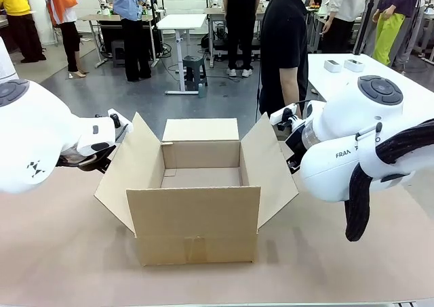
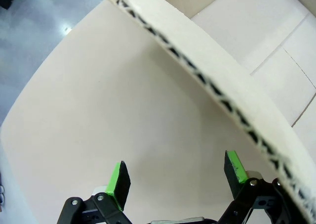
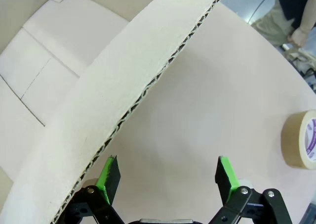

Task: Wrap the clocks to prevent damage.
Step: Open the side flaps of the Package Box.

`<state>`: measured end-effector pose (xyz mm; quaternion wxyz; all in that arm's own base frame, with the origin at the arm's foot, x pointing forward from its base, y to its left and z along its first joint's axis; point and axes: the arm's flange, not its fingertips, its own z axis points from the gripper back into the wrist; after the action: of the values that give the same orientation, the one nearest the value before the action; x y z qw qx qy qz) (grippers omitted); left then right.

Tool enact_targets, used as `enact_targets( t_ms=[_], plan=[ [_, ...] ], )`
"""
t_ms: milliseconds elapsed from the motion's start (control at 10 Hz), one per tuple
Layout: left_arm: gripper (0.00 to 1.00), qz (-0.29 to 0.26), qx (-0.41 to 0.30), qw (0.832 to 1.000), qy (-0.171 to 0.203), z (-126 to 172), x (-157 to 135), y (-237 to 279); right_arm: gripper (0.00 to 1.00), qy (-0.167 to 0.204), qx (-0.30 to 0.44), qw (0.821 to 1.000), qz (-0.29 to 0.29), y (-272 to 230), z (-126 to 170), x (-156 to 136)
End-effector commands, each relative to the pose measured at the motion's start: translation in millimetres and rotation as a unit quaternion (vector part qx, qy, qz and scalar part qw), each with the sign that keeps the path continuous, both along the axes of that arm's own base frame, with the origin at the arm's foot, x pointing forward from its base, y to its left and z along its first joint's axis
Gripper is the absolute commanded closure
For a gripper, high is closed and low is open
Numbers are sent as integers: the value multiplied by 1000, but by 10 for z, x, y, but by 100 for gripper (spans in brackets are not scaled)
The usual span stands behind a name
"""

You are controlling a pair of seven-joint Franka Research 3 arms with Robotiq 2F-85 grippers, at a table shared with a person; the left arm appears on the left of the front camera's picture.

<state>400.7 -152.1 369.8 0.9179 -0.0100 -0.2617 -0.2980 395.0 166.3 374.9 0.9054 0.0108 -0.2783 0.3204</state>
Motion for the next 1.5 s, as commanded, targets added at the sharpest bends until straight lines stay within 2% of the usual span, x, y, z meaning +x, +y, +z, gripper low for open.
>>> enact_targets(
  t_ms=[0,100,200,400,600,800,900,1000,1100,1400],
  plan=[
    [0,-8,17,1000,10,231,-122,82,0,0,-18,1000,4,-114,263,-78],
    [0,-20,35,999,20,502,-200,167,0,17,-41,999,11,-233,535,-164],
    [0,-48,55,997,35,868,-110,271,0,19,-55,998,-5,-369,864,-222],
    [0,-54,67,996,20,1212,-391,418,0,4,-61,998,-12,-549,1312,-567],
    [0,-80,72,994,12,1729,-694,465,0,-16,-74,997,-1,-640,1854,-1070],
    [0,-83,60,995,-17,2072,-1011,509,0,-42,-65,997,-9,-759,2264,-1458],
    [0,-77,58,995,-28,2181,-1067,528,0,-44,-65,997,-16,-804,2325,-1527],
    [0,-69,74,994,-46,2157,-1105,520,0,-30,-90,995,-27,-798,2265,-1496],
    [0,-75,56,995,-19,2176,-1039,520,0,-46,-57,997,-17,-772,2359,-1543],
    [0,-75,56,995,-19,2176,-1039,520,0,-46,-57,997,-17,-772,2359,-1543]
  ],
)
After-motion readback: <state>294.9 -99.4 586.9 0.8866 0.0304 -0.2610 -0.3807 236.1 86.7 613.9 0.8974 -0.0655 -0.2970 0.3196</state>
